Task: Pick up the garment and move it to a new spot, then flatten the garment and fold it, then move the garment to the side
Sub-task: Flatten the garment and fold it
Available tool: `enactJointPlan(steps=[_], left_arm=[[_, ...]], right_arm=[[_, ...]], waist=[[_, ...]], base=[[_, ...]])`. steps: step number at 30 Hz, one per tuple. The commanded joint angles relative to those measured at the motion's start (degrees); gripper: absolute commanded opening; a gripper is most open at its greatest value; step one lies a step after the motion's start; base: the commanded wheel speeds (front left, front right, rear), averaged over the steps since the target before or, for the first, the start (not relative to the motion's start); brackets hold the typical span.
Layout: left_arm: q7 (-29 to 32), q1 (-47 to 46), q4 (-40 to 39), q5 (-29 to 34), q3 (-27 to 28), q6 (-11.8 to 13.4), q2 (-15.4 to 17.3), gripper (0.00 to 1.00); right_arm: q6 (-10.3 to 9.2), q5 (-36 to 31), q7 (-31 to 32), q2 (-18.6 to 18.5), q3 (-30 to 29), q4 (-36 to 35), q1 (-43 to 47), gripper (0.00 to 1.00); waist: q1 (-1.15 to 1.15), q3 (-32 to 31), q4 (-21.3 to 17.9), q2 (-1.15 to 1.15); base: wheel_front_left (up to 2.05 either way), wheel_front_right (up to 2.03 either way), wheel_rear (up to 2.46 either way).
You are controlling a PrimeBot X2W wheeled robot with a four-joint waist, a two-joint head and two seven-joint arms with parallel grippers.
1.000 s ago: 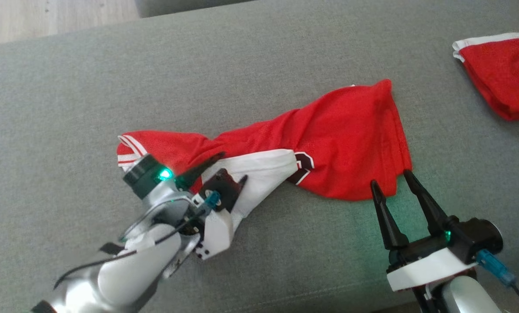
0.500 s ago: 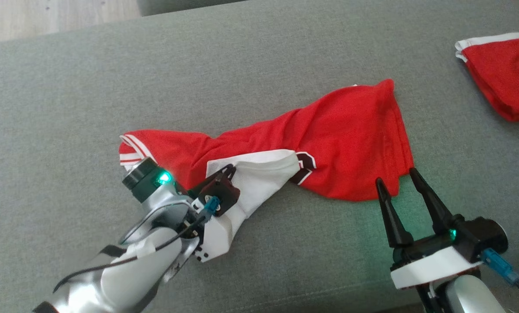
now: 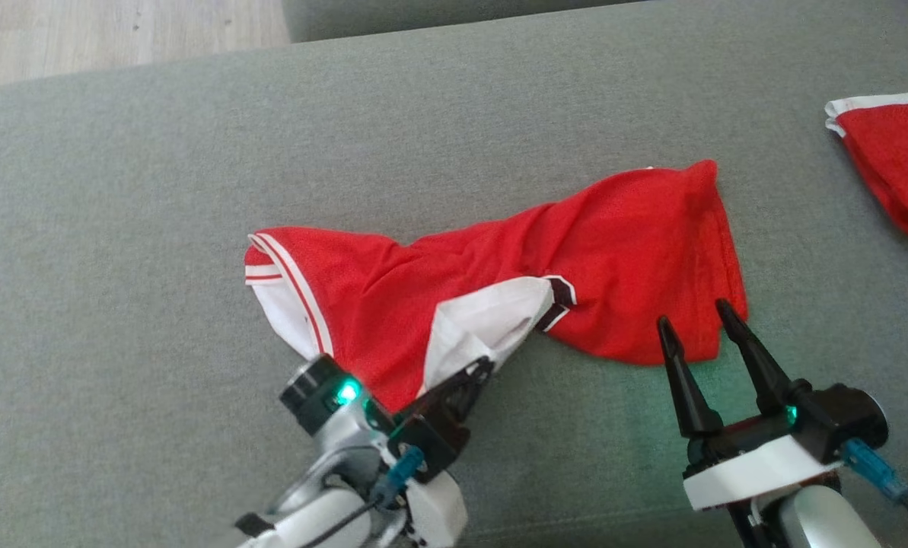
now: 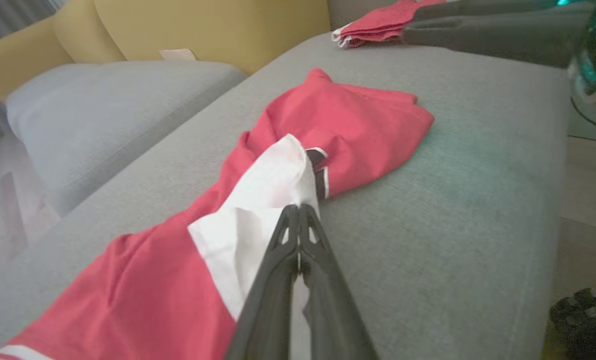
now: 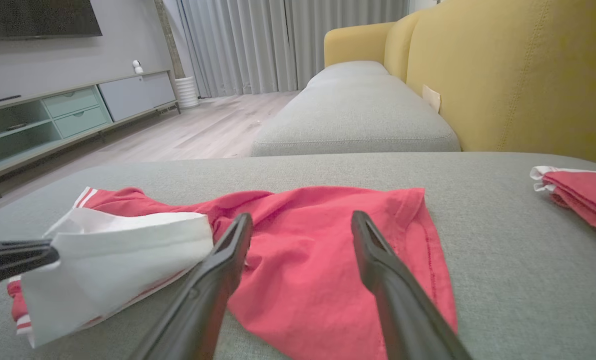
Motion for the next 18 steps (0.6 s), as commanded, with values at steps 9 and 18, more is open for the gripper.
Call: enactJointPlan(steps=[9, 18], left_arm=[[-1.95, -0.72, -0.84, 1.23, 2.52, 4.76, -1.50, 1.00], [0.07, 1.05, -3.17, 1.49, -2.94, -0.02, 0.33, 1.00]], right_arm=[[-0.05, -0.03, -0.36, -0.69, 0.81, -1.64, -0.13, 1.00], [-0.05, 0.00, -0.36, -0.99, 0.52, -1.83, -0.19, 1.00]], waist=[[0.00, 0.58, 0.84, 0.00], [0.00, 1.57, 0.70, 0.00]], base=[[0.00, 0.00, 0.00], [0.00, 0.00, 0.00]])
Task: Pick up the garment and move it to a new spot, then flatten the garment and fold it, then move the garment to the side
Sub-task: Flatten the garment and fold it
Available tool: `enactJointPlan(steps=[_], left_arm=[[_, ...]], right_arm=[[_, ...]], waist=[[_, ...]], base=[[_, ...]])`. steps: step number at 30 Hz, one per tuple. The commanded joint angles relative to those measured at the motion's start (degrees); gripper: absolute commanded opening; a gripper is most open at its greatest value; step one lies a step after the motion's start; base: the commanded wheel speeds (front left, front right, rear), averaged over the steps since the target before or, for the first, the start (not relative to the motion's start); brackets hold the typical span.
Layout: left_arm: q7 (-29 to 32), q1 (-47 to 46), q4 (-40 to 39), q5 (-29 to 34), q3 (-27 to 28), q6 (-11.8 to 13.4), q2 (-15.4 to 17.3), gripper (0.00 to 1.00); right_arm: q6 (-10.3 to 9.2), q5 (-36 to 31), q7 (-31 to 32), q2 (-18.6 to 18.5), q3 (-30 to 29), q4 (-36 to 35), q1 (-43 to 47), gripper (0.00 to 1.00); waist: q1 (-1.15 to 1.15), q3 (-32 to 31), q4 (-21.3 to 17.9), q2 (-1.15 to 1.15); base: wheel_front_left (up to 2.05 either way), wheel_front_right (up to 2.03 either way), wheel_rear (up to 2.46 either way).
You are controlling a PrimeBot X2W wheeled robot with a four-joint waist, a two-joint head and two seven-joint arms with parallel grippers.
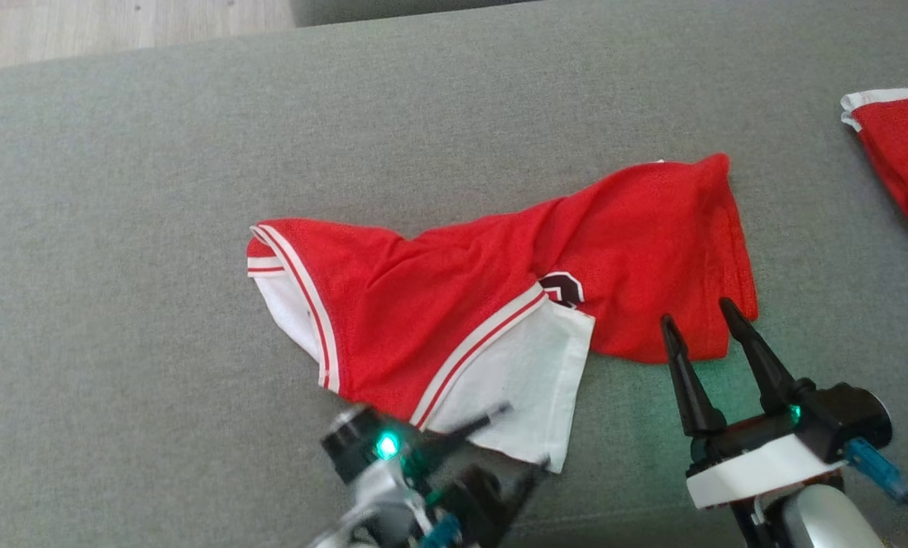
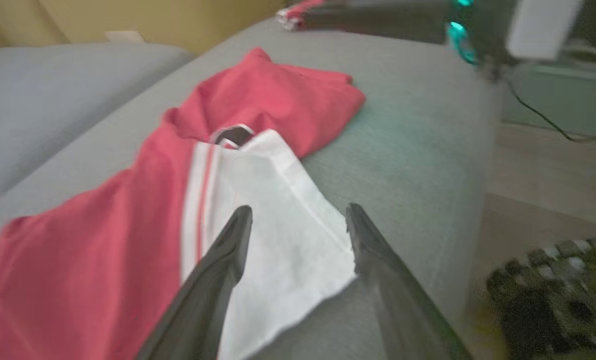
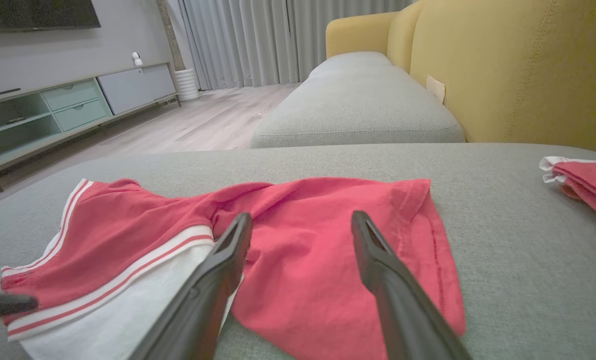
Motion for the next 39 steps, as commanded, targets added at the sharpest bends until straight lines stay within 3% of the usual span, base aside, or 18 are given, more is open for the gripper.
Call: enactJointPlan(steps=[1, 8, 18, 19, 20, 21, 25, 30, 35, 36, 39], left_arm=[[0.52, -2.13, -1.03, 0.74, 0.01, -1.95, 0.84, 1.00], [-0.37, -6.40, 7.87, 3.07, -4.81, -8.78, -4.04, 1.00], [-2.88, -10.01, 22.00, 5.01, -6.40, -13.20, -10.39, 1.00], [-3.04, -10.34, 22.97, 5.40, -6.47, -13.16, -10.57, 0.62], [-3.47, -10.64, 23.74, 5.74, -6.51, -13.02, -10.75, 0.42], [-4.04, -10.83, 24.40, 5.74, -6.41, -12.73, -10.94, 0.00], [-5.68, -11.52, 26.91, 5.41, -5.84, -11.92, -11.19, 0.00], [-8.67, -11.71, 24.39, 3.68, -2.63, -9.06, -10.82, 0.00], [-9.57, -9.52, 11.95, -0.28, 5.59, -3.47, -6.42, 0.00], [-9.60, -8.24, 5.64, -0.88, 8.98, -1.16, -3.52, 0.00], [-9.61, -6.20, -1.88, -3.11, 14.51, 1.05, -0.19, 0.00]], right_arm=[[-0.05, -0.01, -0.36, -0.96, 0.68, -1.84, -0.24, 1.00], [-0.05, -0.01, -0.36, -1.41, 0.77, -1.93, -1.38, 1.00], [-0.05, 0.17, -0.36, -1.96, 0.67, -2.05, -1.93, 1.00], [-0.05, 0.18, -0.36, -2.00, 0.62, -2.10, -1.91, 1.00], [-0.05, 0.17, -0.36, -2.03, 0.54, -2.13, -1.89, 1.00], [-0.05, 0.17, -0.36, -2.04, 0.48, -2.14, -1.89, 1.00], [-0.05, 0.15, -0.36, -1.98, 0.18, -2.22, -1.83, 1.00], [-0.05, 0.01, -0.36, -1.95, -0.08, -2.24, -1.53, 1.00], [-0.05, 0.14, -0.36, -2.86, -0.62, -2.38, -0.94, 1.00], [-0.05, 0.42, -0.36, -3.74, -1.09, -2.36, -0.59, 1.00], [-0.05, 1.98, -0.36, -5.46, -0.56, -0.80, 0.19, 1.00]], waist=[[0.00, 0.44, 0.12, 0.00], [0.00, 2.02, 0.05, 0.00], [0.00, 3.29, -1.68, 0.00], [0.00, 3.33, -1.78, 0.00], [0.00, 3.37, -1.84, 0.00], [0.00, 3.40, -1.88, 0.00], [0.00, 3.28, -1.80, 0.00], [0.00, 2.62, -1.39, 0.00], [0.00, 1.52, -0.32, 0.00], [0.00, 1.23, 0.46, 0.00], [0.00, 1.12, 1.77, 0.00]], base=[[0.00, 0.00, 0.00], [0.00, 0.00, 0.00], [0.00, 0.00, 0.00], [0.00, 0.00, 0.00], [0.00, 0.00, 0.00], [0.00, 0.00, 0.00], [0.00, 0.00, 0.00], [0.00, 0.00, 0.00], [0.00, 0.00, 0.00], [0.00, 0.00, 0.00], [0.00, 0.00, 0.00]])
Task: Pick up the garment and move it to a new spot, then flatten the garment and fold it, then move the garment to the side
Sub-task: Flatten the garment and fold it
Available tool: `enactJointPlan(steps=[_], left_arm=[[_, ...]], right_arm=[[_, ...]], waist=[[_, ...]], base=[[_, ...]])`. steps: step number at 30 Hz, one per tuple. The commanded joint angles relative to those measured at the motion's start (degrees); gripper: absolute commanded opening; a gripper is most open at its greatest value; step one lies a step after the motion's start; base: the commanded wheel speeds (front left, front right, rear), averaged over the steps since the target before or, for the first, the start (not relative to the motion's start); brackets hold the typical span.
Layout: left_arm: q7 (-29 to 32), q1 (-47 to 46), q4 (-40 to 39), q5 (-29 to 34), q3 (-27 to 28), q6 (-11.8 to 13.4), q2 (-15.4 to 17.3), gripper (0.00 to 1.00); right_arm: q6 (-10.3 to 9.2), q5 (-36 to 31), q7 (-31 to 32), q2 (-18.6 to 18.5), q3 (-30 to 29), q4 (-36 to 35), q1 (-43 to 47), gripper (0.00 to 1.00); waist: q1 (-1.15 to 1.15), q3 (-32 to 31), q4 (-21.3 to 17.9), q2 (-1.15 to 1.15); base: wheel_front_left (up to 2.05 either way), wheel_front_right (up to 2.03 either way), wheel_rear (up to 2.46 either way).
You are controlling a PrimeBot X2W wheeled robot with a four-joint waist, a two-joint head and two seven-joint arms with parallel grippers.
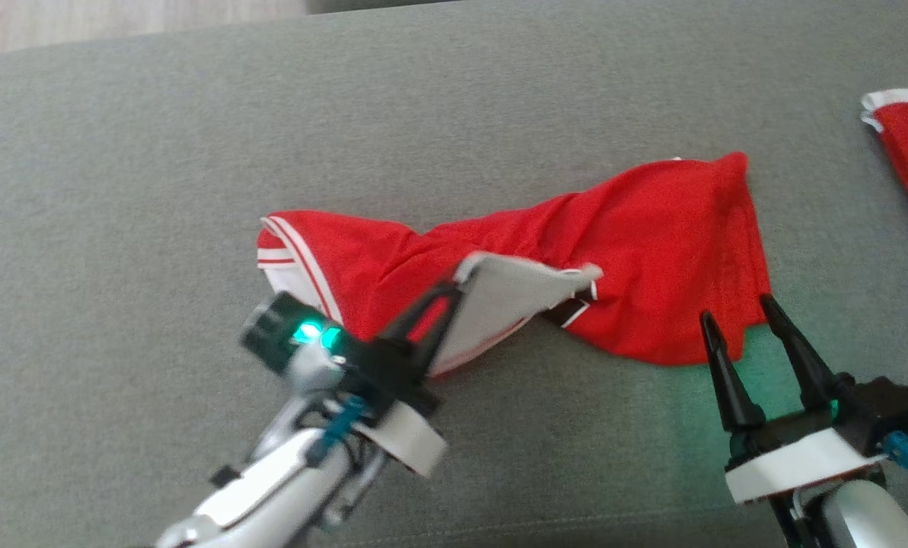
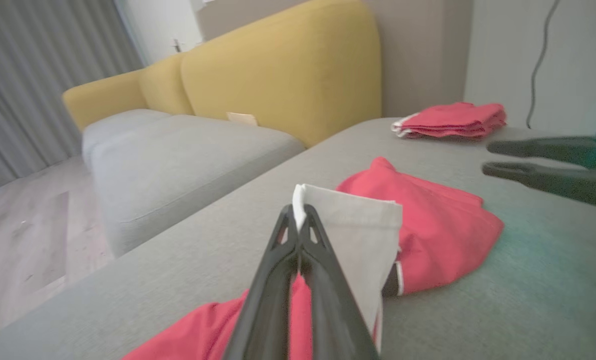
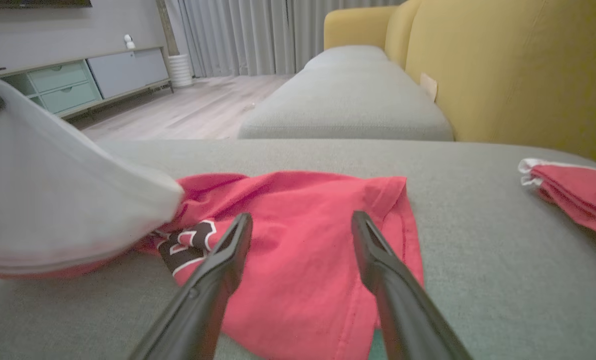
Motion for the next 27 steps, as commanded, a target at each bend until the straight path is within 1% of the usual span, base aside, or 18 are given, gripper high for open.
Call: enactJointPlan(steps=[1, 3, 6, 11, 16, 19, 22, 24, 27], left_arm=[[-0.32, -0.63, -3.48, -1.22, 4.36, 0.76, 2.09, 0.00], [-0.32, -0.69, -5.18, -1.39, 6.92, 1.19, 3.98, 0.00], [-0.33, -1.36, -6.64, -1.38, 10.23, 1.80, 5.54, 0.00], [-0.33, -2.33, -7.28, -0.67, 15.04, 2.96, 8.10, 0.00], [-0.33, -2.75, -7.87, 0.55, 20.06, 5.52, 11.13, 0.00], [-0.33, -3.64, -8.04, 1.16, 22.82, 6.60, 13.16, 0.00], [-0.33, -4.59, -7.13, 1.25, 25.02, 7.07, 15.09, 0.00], [-0.23, -4.96, -6.34, 1.12, 25.90, 7.42, 15.83, 0.00], [0.08, -5.60, -5.09, 0.52, 26.17, 6.69, 16.40, 0.00]], right_arm=[[-0.05, 1.19, -0.36, -2.01, 1.68, -0.11, 0.54, 1.00], [-0.05, 2.36, -0.36, -3.46, 3.37, 1.96, 0.59, 1.00], [-0.05, 3.93, -0.36, -4.88, 5.53, 4.88, 0.41, 1.00], [-0.05, 5.64, -0.36, -5.41, 7.42, 6.47, -0.81, 1.00], [-0.05, 6.38, -0.36, -6.03, 6.61, 5.88, -2.53, 1.00], [-0.05, 6.37, -0.36, -6.93, 6.13, 5.79, -3.36, 1.00], [-0.05, 6.44, -0.36, -7.57, 5.95, 6.20, -4.01, 1.00], [-0.05, 6.85, -0.36, -7.82, 6.46, 6.69, -4.35, 1.00], [-0.05, 7.96, -0.36, -7.92, 7.69, 7.17, -5.03, 1.00]], waist=[[0.00, -0.07, 0.97, 0.00], [0.00, 0.04, 1.30, 0.00], [0.00, 0.58, 1.46, 0.00], [0.00, 1.63, 0.60, 0.00], [0.00, 2.41, -0.04, 0.00], [0.00, 2.93, 0.05, 0.00], [0.00, 3.60, 0.31, 0.00], [0.00, 4.11, 0.51, 0.00], [0.00, 4.91, 0.71, 0.00]], base=[[0.00, 0.00, 0.00], [0.00, 0.00, 0.00], [0.00, 0.00, 0.00], [0.00, 0.00, 0.00], [0.00, 0.00, 0.00], [0.00, 0.00, 0.00], [0.00, 0.00, 0.00], [0.00, 0.00, 0.00], [0.00, 0.00, 0.00]])
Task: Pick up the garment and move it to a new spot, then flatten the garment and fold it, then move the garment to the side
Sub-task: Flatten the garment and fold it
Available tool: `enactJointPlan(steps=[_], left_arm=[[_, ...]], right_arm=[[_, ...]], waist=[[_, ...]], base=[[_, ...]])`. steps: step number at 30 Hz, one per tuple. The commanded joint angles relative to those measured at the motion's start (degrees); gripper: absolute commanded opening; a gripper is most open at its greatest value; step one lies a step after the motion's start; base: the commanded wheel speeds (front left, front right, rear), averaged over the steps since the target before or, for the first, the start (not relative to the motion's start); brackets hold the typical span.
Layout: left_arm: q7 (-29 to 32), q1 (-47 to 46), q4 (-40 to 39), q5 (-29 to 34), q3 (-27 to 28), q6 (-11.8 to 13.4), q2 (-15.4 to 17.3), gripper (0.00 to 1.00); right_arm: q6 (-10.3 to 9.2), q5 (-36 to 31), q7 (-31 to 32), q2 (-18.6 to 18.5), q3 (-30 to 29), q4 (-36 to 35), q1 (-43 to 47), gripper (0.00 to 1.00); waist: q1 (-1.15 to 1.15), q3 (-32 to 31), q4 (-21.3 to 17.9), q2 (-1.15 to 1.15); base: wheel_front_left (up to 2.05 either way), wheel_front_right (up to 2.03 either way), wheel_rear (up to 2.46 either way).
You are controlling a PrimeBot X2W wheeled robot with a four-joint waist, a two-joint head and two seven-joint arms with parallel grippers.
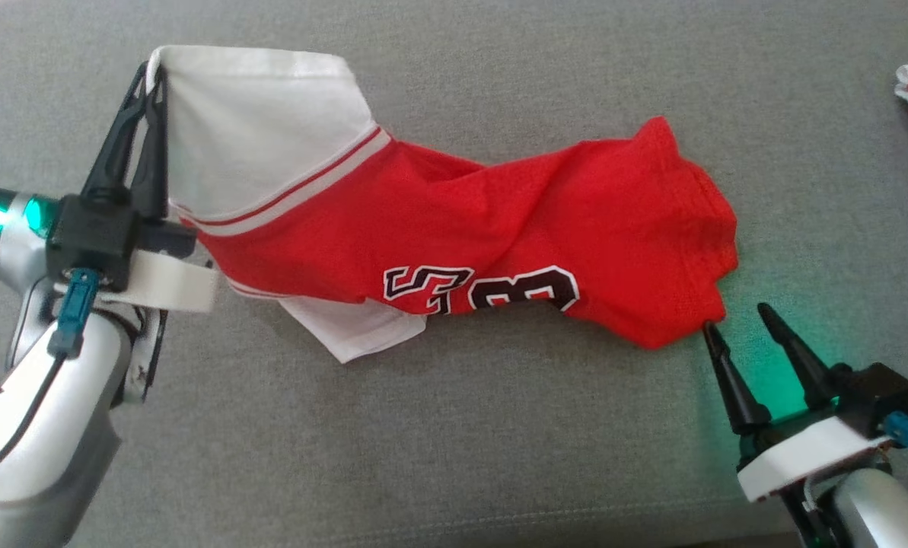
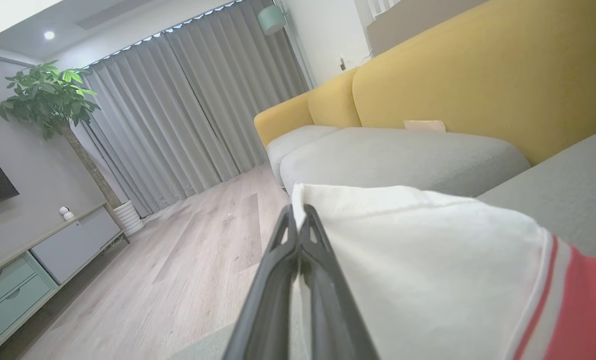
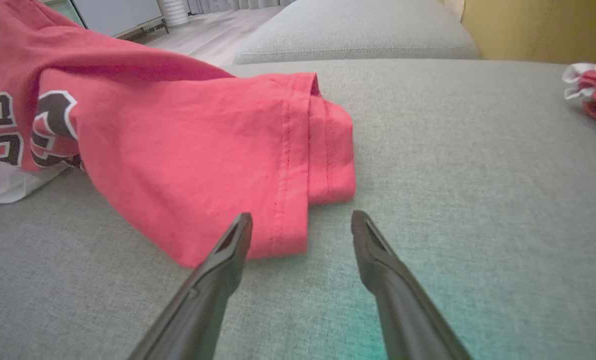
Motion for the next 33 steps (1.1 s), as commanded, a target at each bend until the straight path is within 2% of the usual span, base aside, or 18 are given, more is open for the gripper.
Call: enactJointPlan(steps=[1, 11, 12, 13, 14, 18, 22, 27, 31, 32, 33], left_arm=[[0.24, -2.89, -0.76, -0.38, 2.79, -0.51, 2.50, 0.00], [0.05, -3.80, 1.40, -0.78, 1.78, -1.25, 1.10, 0.00], [0.01, -3.95, 1.63, -0.84, 1.72, -1.42, 1.02, 0.00], [-0.02, -4.13, 1.83, -0.88, 1.66, -1.59, 0.95, 0.00], [-0.05, -4.34, 1.94, -0.91, 1.60, -1.78, 0.90, 0.00], [-0.14, -4.42, 1.56, -1.01, 1.64, -2.05, 1.08, 0.00], [-0.19, -3.20, 0.33, -1.78, 1.74, -2.32, 1.38, 0.00], [-0.19, -0.09, -1.44, -2.52, 2.06, -1.26, 2.05, 0.00], [0.00, 1.93, -2.43, -3.12, 2.20, -0.41, 2.30, 0.00], [0.04, 2.30, -2.56, -3.25, 2.20, -0.30, 2.34, 0.00], [0.12, 2.58, -2.68, -3.31, 2.14, -0.20, 2.36, 0.00]], right_arm=[[-0.05, 0.89, -0.36, -1.37, 1.61, -0.84, -1.31, 1.00], [-0.05, 4.33, 0.34, -2.36, 6.34, 2.32, -5.02, 1.00], [-0.05, 5.37, 0.47, -2.28, 7.21, 2.73, -5.46, 0.77], [-0.05, 6.32, 0.83, -2.40, 8.26, 3.12, -5.90, 0.24], [-0.05, 6.87, 0.99, -2.86, 9.64, 3.29, -6.41, 0.00], [-0.05, 10.75, 2.90, -5.09, 13.67, 3.07, -6.48, 0.00], [-0.05, 13.18, 5.35, -9.94, 15.16, -0.17, -2.70, 0.00], [-0.05, 16.53, 11.10, -14.75, 14.00, -8.82, 7.32, 0.00], [-0.05, 19.24, 17.72, -15.98, 11.47, -15.56, 13.96, 0.00], [-0.05, 19.09, 18.45, -15.81, 9.97, -16.97, 14.61, 1.00], [-0.05, 18.72, 18.95, -15.55, 8.37, -18.32, 15.04, 1.00]], waist=[[0.00, 0.59, 0.20, 0.00], [0.00, 1.48, 0.63, 0.00], [0.00, 1.39, 0.67, 0.00], [0.00, 1.27, 0.69, 0.00], [0.00, 1.14, 0.72, 0.00], [0.00, 0.66, 0.30, 0.00], [0.00, 0.18, -0.57, 0.00], [0.00, -0.57, -1.90, 0.00], [0.00, -0.96, -2.45, 0.00], [0.00, -1.03, -2.54, 0.00], [0.00, -1.11, -2.58, 0.00]], base=[[0.00, 0.00, 0.00], [0.00, 0.00, 0.00], [0.00, 0.00, 0.00], [0.00, 0.00, 0.00], [0.00, 0.00, 0.00], [0.00, 0.00, 0.00], [0.00, 0.00, 0.00], [0.00, 0.00, 0.00], [0.00, 0.00, 0.00], [0.00, 0.00, 0.00], [0.00, 0.00, 0.00]])
